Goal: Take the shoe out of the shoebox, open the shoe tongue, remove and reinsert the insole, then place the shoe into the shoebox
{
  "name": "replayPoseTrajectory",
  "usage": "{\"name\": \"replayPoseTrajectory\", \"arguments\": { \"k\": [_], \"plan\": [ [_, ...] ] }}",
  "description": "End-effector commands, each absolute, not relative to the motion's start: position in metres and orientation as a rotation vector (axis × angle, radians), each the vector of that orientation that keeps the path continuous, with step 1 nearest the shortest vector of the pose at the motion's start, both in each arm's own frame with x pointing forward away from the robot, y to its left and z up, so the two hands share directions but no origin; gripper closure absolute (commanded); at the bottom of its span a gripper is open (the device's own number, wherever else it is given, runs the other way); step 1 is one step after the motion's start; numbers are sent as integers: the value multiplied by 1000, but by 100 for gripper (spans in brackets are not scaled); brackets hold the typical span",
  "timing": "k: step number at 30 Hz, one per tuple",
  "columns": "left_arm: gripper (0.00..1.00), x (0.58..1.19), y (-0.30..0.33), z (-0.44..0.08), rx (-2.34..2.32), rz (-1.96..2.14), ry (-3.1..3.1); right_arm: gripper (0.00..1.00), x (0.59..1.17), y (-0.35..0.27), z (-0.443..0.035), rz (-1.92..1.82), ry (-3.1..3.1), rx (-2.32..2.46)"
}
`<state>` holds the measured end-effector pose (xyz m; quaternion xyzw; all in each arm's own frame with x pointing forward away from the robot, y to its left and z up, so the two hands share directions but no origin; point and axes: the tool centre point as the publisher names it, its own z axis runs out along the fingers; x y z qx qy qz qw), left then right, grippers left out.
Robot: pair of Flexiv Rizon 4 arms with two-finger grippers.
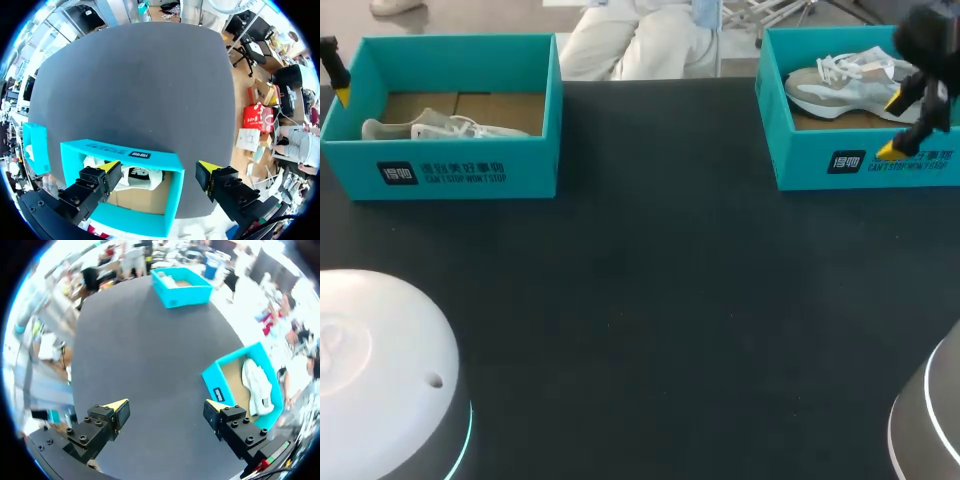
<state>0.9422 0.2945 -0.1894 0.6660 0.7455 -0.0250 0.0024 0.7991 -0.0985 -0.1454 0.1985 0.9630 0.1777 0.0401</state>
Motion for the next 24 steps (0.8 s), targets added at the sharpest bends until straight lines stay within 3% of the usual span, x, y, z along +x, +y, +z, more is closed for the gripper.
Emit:
{"name": "replayPoseTrajectory", "arguments": {
  "k": [1,13,20,24],
  "plan": [
    [0,938,295,-190,2085,-68,2334,0,817,-94,-143,494,2941,912],
    [0,938,295,-190,2085,-68,2334,0,817,-94,-143,494,2941,912],
    [0,938,295,-190,2085,-68,2334,0,899,-132,-149,556,2582,1797],
    [0,938,295,-190,2085,-68,2334,0,932,-153,-148,562,2442,1937]
  ]
}}
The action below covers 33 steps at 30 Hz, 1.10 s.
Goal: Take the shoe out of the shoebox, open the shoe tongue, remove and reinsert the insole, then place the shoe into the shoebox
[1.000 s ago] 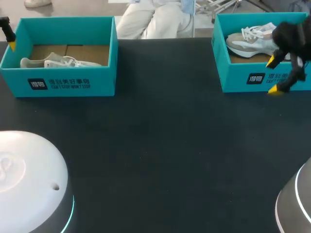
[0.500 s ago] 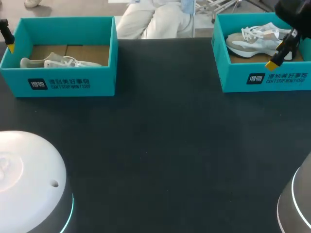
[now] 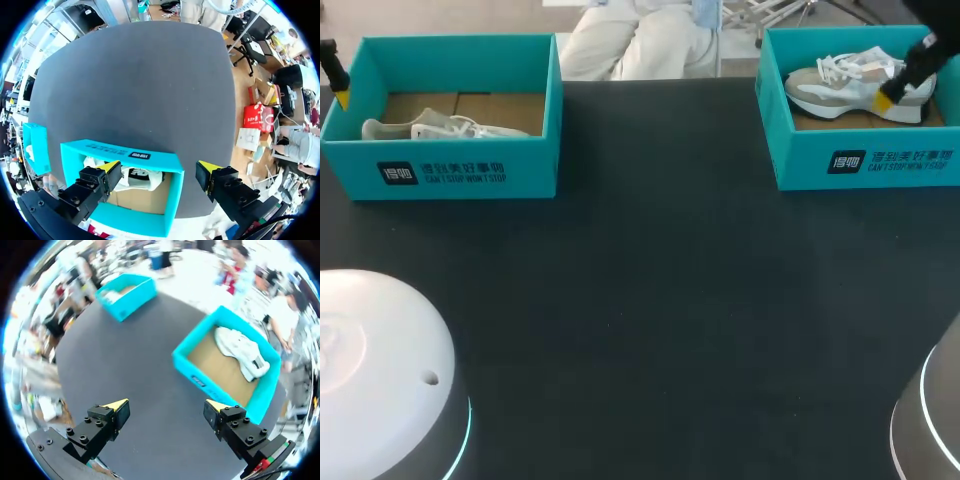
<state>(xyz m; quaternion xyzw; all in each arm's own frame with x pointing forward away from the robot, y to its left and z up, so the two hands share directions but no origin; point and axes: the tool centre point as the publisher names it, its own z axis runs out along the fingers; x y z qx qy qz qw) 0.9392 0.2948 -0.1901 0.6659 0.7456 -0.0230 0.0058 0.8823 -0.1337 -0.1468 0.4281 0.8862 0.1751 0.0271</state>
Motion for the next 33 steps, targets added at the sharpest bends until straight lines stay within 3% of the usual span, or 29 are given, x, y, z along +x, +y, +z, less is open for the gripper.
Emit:
{"name": "replayPoseTrajectory", "arguments": {
  "k": [1,8,26,33],
  "plan": [
    [0,938,295,-190,2085,-68,2334,0,940,-156,-148,553,2414,1962],
    [0,938,295,-190,2085,-68,2334,0,995,-185,-144,375,2221,2157],
    [0,938,295,-190,2085,-68,2334,0,995,-185,-144,375,2221,2157],
    [0,938,295,-190,2085,-68,2334,0,1041,-231,-187,159,2027,2150]
  ]
}}
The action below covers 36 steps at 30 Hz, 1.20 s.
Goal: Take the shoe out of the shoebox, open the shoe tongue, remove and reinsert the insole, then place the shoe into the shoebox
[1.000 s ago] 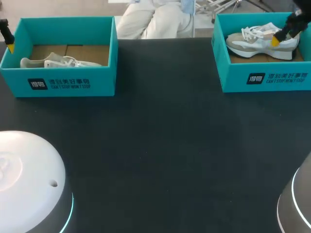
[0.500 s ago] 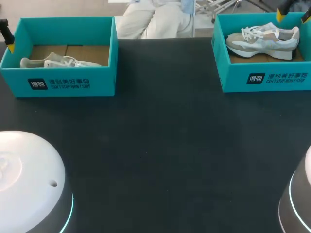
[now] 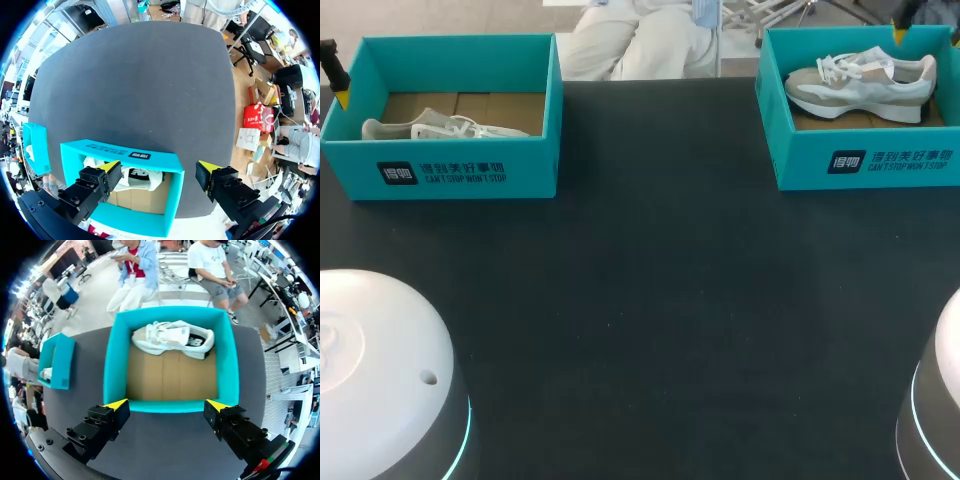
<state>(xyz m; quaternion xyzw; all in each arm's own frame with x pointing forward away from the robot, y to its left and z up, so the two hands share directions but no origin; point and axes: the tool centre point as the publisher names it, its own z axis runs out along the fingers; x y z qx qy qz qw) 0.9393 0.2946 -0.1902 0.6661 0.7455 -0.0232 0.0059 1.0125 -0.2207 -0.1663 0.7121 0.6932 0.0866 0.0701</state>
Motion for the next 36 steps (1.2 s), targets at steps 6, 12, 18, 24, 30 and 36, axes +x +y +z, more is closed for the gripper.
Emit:
{"name": "replayPoseTrajectory", "arguments": {
  "k": [6,12,18,24,30,36],
  "plan": [
    [0,938,295,-190,2085,-68,2334,0,1081,-274,-224,59,1977,2172],
    [0,938,295,-190,2085,-68,2334,0,1115,-307,-251,67,1909,2296],
    [0,938,295,-190,2085,-68,2334,23,1146,-320,-270,35,1904,2291],
    [0,938,295,-190,2085,-68,2334,46,1167,-328,-285,-33,1836,2281],
    [0,938,295,-190,2085,-68,2334,42,1183,-335,-302,-76,1789,2307],
    [0,938,295,-190,2085,-68,2334,45,1186,-345,-316,-106,1743,2347]
  ]
}}
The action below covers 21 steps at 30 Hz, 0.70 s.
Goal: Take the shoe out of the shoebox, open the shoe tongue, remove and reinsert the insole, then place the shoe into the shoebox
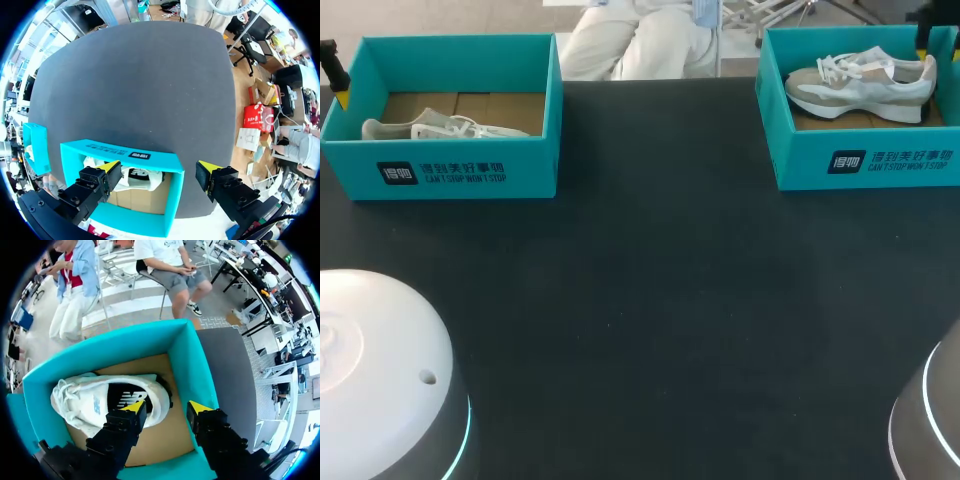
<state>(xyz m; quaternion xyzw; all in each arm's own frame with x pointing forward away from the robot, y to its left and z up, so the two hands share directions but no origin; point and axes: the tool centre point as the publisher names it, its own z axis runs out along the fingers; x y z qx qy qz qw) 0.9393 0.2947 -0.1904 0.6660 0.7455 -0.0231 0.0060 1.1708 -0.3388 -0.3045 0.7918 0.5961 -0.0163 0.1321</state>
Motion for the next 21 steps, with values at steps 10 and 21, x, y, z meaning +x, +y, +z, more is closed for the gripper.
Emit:
{"name": "replayPoseTrajectory", "arguments": {
  "k": [10,21],
  "plan": [
    [0,938,295,-190,2085,-68,2334,52,1182,-350,-350,-215,1772,2333],
    [0,938,295,-190,2085,-68,2334,54,1176,-343,-374,-322,1839,2344]
  ]
}}
